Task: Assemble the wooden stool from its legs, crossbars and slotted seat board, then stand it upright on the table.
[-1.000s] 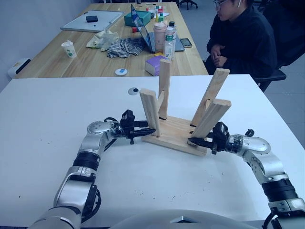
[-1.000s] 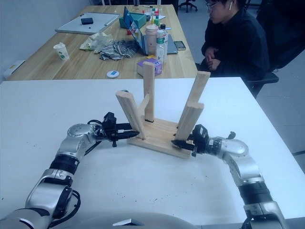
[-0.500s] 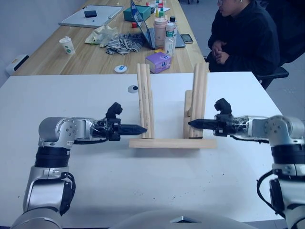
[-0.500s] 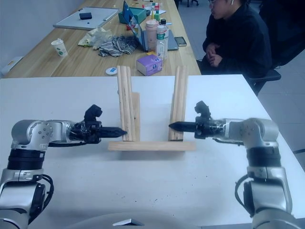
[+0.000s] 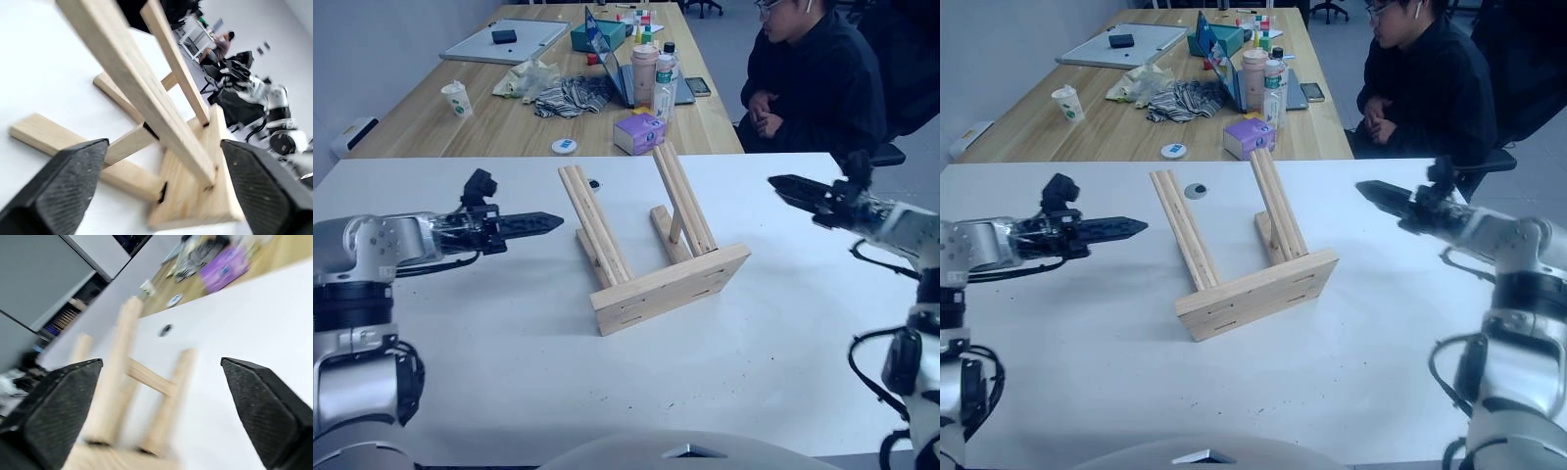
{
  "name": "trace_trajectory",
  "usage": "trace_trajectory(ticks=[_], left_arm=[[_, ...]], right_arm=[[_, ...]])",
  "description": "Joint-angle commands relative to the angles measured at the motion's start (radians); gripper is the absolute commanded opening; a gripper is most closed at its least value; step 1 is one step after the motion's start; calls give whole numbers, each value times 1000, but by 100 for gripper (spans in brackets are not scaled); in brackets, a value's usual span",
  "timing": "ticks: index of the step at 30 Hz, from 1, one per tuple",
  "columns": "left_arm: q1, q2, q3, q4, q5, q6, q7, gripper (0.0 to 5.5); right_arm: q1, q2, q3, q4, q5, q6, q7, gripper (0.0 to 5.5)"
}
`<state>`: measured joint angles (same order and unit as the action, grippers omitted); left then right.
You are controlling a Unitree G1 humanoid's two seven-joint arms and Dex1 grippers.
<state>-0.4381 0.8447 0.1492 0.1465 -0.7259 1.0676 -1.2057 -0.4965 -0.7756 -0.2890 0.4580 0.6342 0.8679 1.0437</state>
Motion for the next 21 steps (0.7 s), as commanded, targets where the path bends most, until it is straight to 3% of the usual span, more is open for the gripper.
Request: trace_trajectory(ticks=[1,3,5,9,19,21], left_arm=[[292,81,-100,-204,216,-589,-261,477],[374,55,-113,-256,247,-718,-292,514],[419,22,-140,-263,289,-816,-280,525],[433,-37,-179,-224,305,-831,-222,525],[383,-212,-279,-191,318,-835,-94,525],[368,-224,-287,-181,319,-840,-90,509]], right_arm=[[340,-126,126,-133,-216,-509,275,507],[380,-126,167,-122,-302,-669,280,540],[343,-71,189,-78,-357,-807,255,540],[270,29,278,-28,-451,-998,224,540],[64,210,392,229,-532,-1166,177,540],[50,221,393,231,-509,-1146,200,511]])
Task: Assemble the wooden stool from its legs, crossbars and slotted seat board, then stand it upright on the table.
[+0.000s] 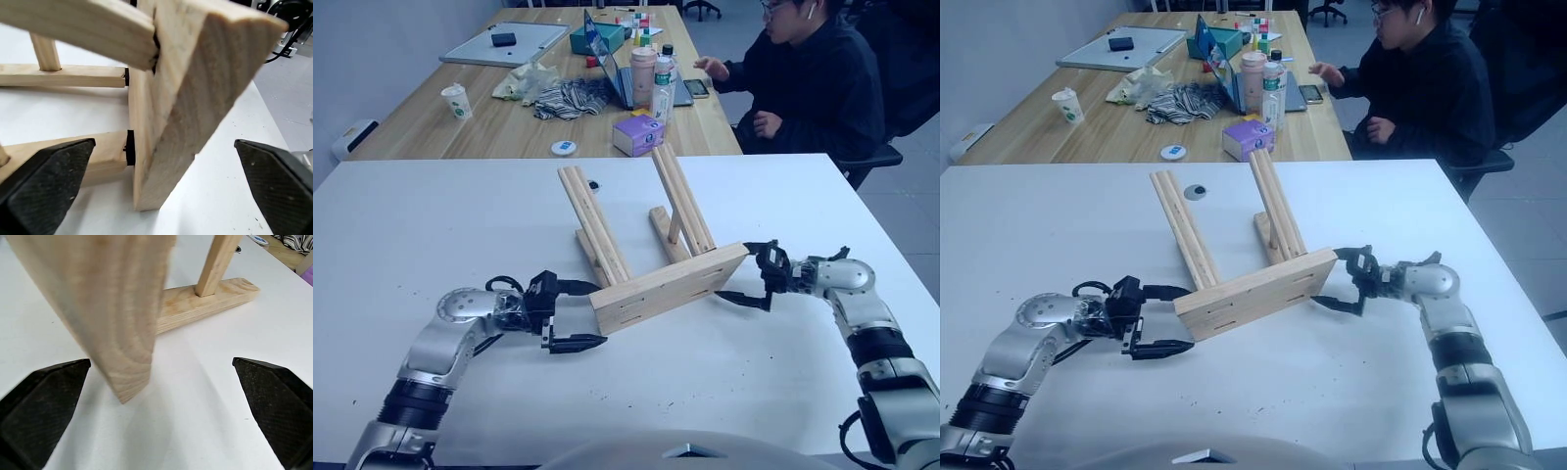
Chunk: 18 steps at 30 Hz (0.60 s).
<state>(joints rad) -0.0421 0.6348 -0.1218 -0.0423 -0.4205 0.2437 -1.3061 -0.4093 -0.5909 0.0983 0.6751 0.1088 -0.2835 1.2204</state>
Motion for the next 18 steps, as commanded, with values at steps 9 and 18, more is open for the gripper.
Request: trace_trajectory(ticks=[9,18], left_arm=[[-79,-2,-1,126,25,-76,-26,378],[-133,4,5,131,28,-60,-22,216]], right_arm=[[17,22,-16,-311,219,434,139,360],[60,-12,-5,-393,204,492,153,236]])
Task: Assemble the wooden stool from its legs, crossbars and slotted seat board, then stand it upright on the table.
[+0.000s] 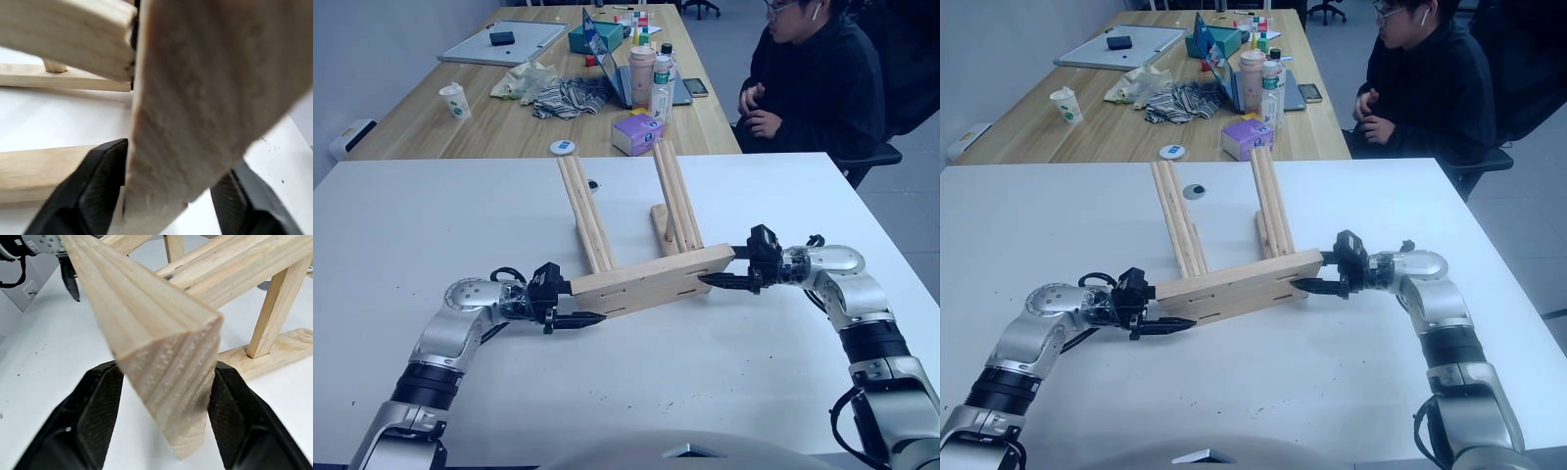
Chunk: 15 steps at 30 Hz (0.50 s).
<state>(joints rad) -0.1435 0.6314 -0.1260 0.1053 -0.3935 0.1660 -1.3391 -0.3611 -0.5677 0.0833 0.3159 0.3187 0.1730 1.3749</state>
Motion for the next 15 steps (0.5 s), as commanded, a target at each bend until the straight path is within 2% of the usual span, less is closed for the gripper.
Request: trace_trajectory(ticks=[1,4,6,8,10,12,15], left_arm=[[-50,1,18,-27,-10,46,31,205],[-132,-27,63,-56,-78,212,134,173],[-230,-51,133,-107,-202,462,258,167],[-400,-83,248,-128,-376,769,413,167],[-695,-136,414,21,-467,1072,592,167],[-967,-154,493,232,-426,1185,729,167],[-1144,-151,509,582,-382,984,872,167]], right_arm=[[11,-41,2,-52,6,67,-4,232],[-23,-38,-55,-112,91,249,-51,214],[-98,-18,-138,-157,195,457,-157,213],[-282,33,-295,-115,330,753,-363,213],[-559,66,-480,86,392,996,-592,213],[-792,56,-599,348,397,1017,-819,213],[-926,48,-694,641,463,694,-1203,213]])
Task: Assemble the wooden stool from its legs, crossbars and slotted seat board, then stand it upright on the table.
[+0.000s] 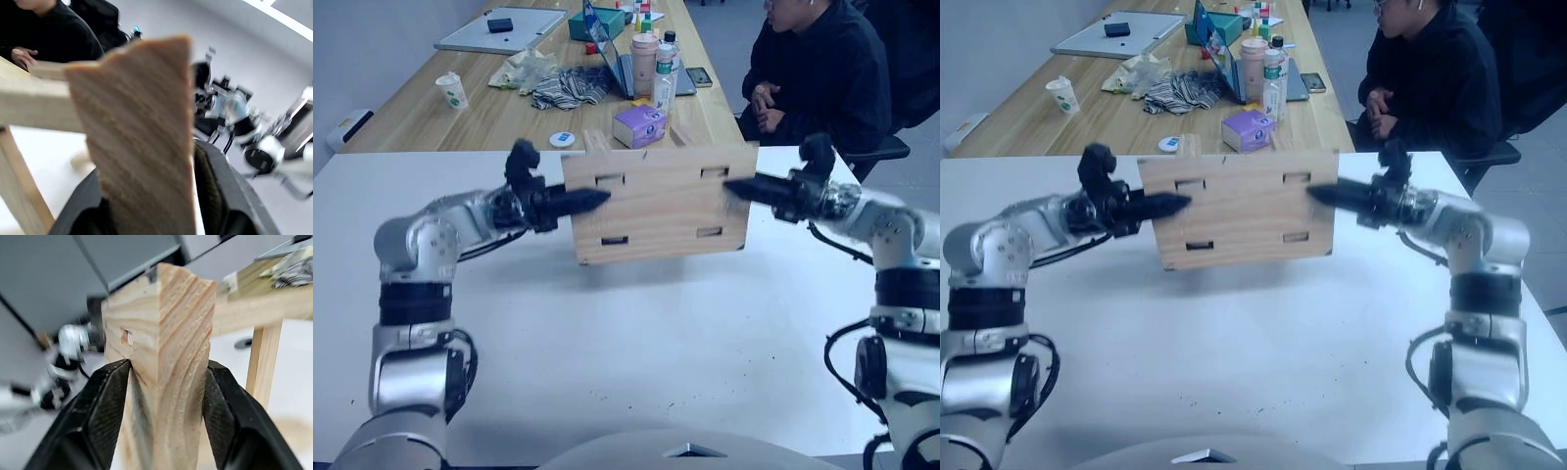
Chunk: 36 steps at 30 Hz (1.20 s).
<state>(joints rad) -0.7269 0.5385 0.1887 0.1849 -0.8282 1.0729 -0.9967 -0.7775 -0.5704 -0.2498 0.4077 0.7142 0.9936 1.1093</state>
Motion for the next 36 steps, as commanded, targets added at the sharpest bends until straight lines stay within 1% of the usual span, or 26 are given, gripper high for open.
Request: trace_trajectory(ticks=[1,3,5,7,9,12,13,14,15,21,24,28,30,31,34,36], left_arm=[[-582,-63,197,614,64,-3,569,167],[-576,-95,183,856,92,-218,658,164],[-551,-120,188,997,83,-348,733,164],[-531,-135,222,1065,50,-430,815,163],[-529,-150,248,1101,20,-475,854,163],[-523,-162,290,1136,-14,-530,926,162],[-517,-163,300,1145,-17,-547,946,198],[-514,-165,301,1151,-7,-551,942,208],[-514,-167,305,1157,0,-556,945,231],[-534,-171,371,1173,45,-565,918,333],[-558,-131,396,1156,54,-521,802,380],[-574,-74,378,1123,95,-393,602,446],[-565,-44,379,1114,109,-356,561,476],[-554,-31,377,1109,118,-340,544,499],[-507,11,383,1100,137,-298,523,539],[-455,39,389,1088,141,-259,510,540]], right_arm=[[-518,55,-375,619,87,-225,-1013,213],[-506,70,-394,745,133,-408,-1116,209],[-488,88,-421,825,173,-530,-1196,209],[-475,95,-433,862,198,-599,-1254,209],[-470,99,-432,880,207,-635,-1283,204],[-494,116,-438,899,207,-664,-1301,143],[-508,123,-444,904,200,-673,-1304,137],[-522,129,-448,908,190,-679,-1308,149],[-533,134,-451,910,180,-679,-1306,163],[-531,141,-491,926,132,-683,-1306,276],[-506,129,-502,923,117,-664,-1286,328],[-438,89,-501,911,84,-654,-1242,397],[-409,81,-508,904,80,-635,-1214,427],[-395,82,-508,899,76,-624,-1197,452],[-366,83,-505,885,66,-593,-1163,499],[-347,86,-481,867,43,-576,-1127,538]])
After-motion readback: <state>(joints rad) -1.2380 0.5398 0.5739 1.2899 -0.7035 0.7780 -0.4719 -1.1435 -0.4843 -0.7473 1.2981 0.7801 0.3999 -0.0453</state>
